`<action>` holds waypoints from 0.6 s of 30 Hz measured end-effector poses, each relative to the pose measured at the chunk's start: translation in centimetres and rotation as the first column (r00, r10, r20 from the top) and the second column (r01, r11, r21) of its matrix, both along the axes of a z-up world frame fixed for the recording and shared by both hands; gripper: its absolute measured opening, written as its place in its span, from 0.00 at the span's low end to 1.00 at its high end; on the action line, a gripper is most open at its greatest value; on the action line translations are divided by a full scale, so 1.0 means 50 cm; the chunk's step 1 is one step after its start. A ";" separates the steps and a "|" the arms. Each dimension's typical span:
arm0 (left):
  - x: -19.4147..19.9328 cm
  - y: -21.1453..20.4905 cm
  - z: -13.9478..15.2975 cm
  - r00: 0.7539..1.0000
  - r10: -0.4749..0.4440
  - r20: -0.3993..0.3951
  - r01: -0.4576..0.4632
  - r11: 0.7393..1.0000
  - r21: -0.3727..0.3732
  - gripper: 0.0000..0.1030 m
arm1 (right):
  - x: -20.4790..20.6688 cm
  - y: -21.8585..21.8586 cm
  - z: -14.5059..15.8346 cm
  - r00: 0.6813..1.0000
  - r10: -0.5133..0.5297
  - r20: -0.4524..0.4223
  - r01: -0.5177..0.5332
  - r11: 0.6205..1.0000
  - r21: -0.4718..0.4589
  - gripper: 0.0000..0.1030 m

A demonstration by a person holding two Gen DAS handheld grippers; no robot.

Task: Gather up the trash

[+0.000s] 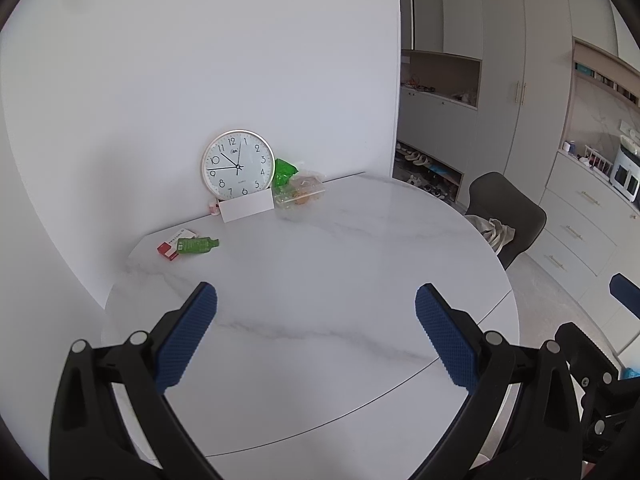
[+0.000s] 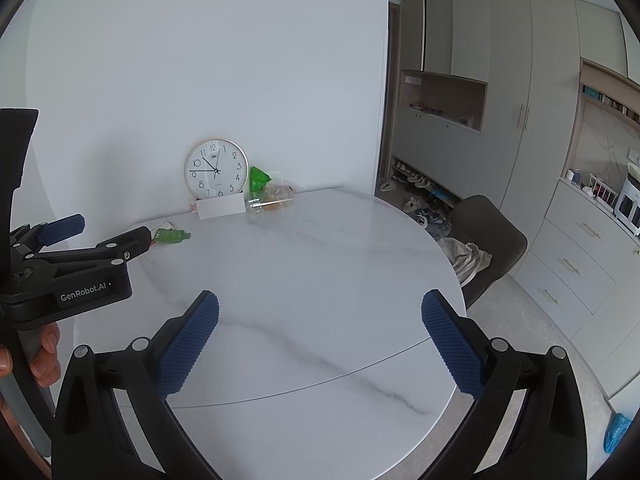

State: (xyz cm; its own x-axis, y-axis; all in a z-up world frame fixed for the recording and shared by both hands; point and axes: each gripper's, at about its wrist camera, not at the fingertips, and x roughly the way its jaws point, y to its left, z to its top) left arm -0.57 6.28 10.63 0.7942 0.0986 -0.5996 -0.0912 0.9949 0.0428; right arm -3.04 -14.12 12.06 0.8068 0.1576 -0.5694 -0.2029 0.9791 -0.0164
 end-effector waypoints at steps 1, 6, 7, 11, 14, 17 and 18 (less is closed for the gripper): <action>0.000 0.000 -0.001 1.000 0.000 -0.001 0.000 1.000 0.001 0.93 | 0.000 0.000 0.000 1.000 0.001 -0.001 -0.001 1.000 0.000 0.98; 0.001 0.002 -0.004 1.000 0.000 -0.001 0.000 1.000 -0.010 0.93 | 0.002 -0.006 -0.003 1.000 0.001 -0.005 -0.001 1.000 0.002 0.98; 0.002 0.004 -0.005 1.000 -0.001 0.000 0.001 1.000 -0.019 0.93 | 0.004 -0.006 -0.004 1.000 0.001 -0.006 -0.001 1.000 0.003 0.98; 0.003 0.007 -0.009 1.000 0.011 0.008 -0.010 1.000 -0.019 0.93 | 0.009 -0.009 -0.009 1.000 -0.003 -0.015 0.003 1.000 0.003 0.98; 0.006 0.008 -0.011 1.000 0.007 0.003 -0.007 1.000 -0.017 0.93 | 0.010 -0.011 -0.012 1.000 -0.005 -0.019 0.005 1.000 0.006 0.98; 0.009 0.007 -0.014 1.000 0.003 -0.002 -0.003 1.000 -0.015 0.93 | 0.011 -0.012 -0.014 1.000 -0.005 -0.023 0.005 1.000 0.005 0.98; 0.010 0.006 -0.015 1.000 0.001 -0.003 -0.001 1.000 -0.012 0.93 | 0.011 -0.012 -0.015 1.000 -0.004 -0.024 0.005 1.000 0.004 0.98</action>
